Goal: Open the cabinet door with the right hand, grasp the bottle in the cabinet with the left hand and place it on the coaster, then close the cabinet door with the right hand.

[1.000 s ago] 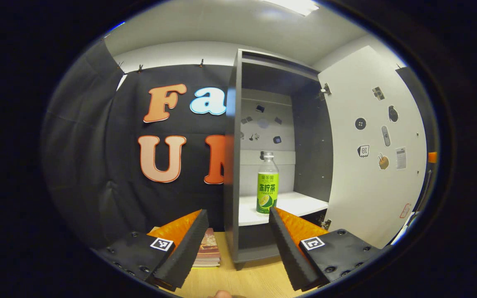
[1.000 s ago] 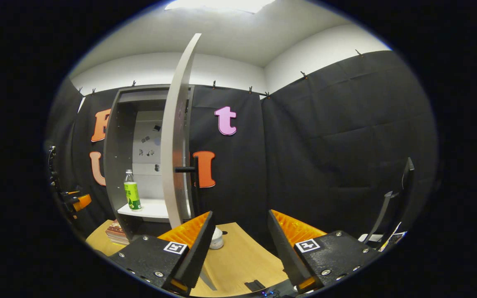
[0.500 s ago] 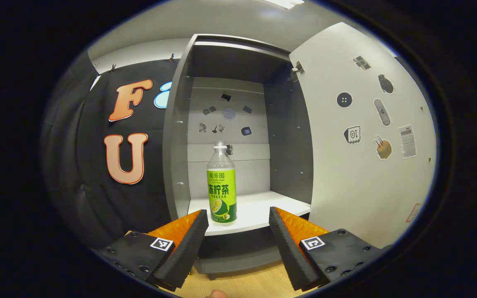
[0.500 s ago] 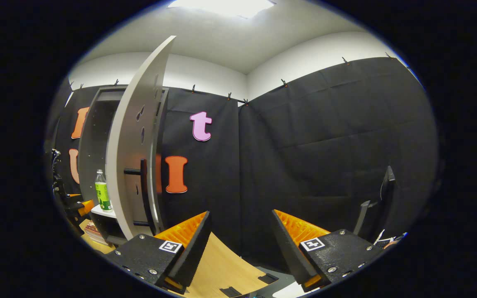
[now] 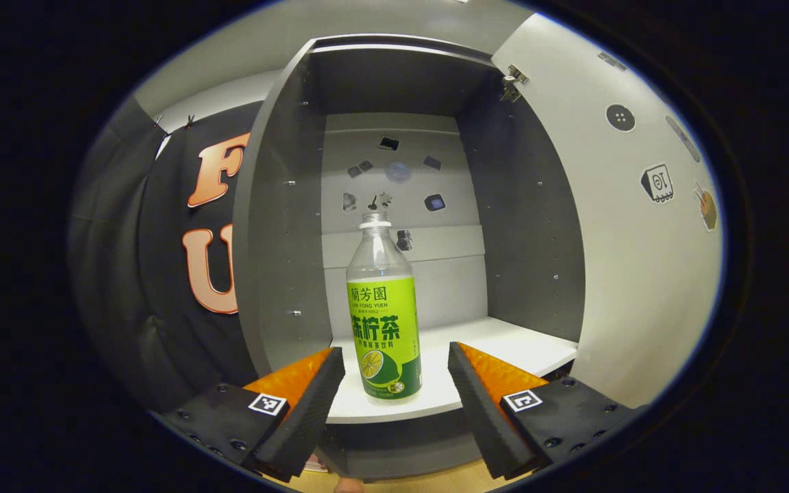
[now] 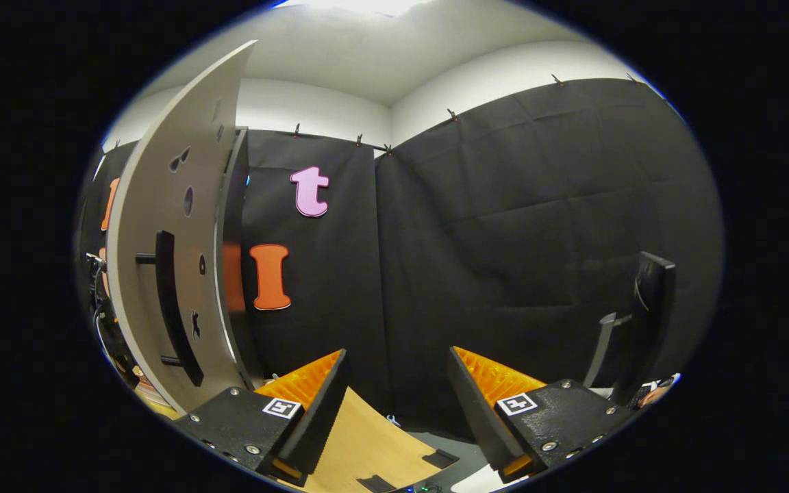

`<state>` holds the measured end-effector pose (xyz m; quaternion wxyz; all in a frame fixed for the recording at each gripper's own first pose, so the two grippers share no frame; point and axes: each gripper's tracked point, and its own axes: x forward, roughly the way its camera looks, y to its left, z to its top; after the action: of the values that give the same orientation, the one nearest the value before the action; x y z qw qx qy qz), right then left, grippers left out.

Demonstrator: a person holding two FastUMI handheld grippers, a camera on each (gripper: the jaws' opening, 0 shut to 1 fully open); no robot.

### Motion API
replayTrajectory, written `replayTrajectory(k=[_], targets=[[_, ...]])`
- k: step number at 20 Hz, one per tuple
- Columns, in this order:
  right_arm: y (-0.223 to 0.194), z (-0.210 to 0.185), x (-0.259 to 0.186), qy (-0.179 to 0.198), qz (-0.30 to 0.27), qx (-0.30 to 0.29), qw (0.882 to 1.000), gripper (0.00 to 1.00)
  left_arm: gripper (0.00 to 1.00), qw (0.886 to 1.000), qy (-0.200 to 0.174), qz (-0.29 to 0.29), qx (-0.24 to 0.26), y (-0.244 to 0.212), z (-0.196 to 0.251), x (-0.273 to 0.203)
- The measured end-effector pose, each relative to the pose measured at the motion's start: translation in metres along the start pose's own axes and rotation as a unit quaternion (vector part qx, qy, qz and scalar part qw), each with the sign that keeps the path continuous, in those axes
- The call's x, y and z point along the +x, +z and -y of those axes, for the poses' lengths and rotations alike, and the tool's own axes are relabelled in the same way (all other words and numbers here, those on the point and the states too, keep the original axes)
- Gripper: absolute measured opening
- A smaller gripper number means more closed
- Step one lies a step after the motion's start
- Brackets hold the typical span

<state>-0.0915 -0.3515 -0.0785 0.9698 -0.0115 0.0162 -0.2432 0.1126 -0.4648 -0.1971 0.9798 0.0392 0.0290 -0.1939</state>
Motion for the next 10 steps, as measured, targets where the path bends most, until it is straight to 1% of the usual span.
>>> replayTrajectory(k=[2, 5, 6, 9, 10], targets=[[-0.005, 0.001, 0.011, -0.002, -0.004, 0.006, 1.0, 0.89, 0.99, 1.0, 0.006, -0.006, -0.003, -0.006, -0.002, 0.012], [-0.012, -0.001, 0.023, -0.004, -0.011, 0.012, 1.0, 0.89, 0.99, 0.999, 0.014, -0.016, -0.027, -0.017, -0.009, 0.029], [-0.014, -0.002, 0.025, -0.003, -0.014, 0.013, 1.0, 0.89, 0.98, 0.999, 0.018, -0.019, -0.032, -0.02, -0.012, 0.034], [-0.02, -0.005, 0.03, 0.0, -0.021, 0.021, 1.0, 0.89, 0.98, 0.999, 0.02, -0.029, -0.037, -0.029, -0.016, 0.046], [-0.021, -0.007, 0.033, 0.0, -0.023, 0.025, 0.999, 0.94, 0.98, 0.999, 0.016, -0.033, -0.038, -0.031, -0.015, 0.049]])
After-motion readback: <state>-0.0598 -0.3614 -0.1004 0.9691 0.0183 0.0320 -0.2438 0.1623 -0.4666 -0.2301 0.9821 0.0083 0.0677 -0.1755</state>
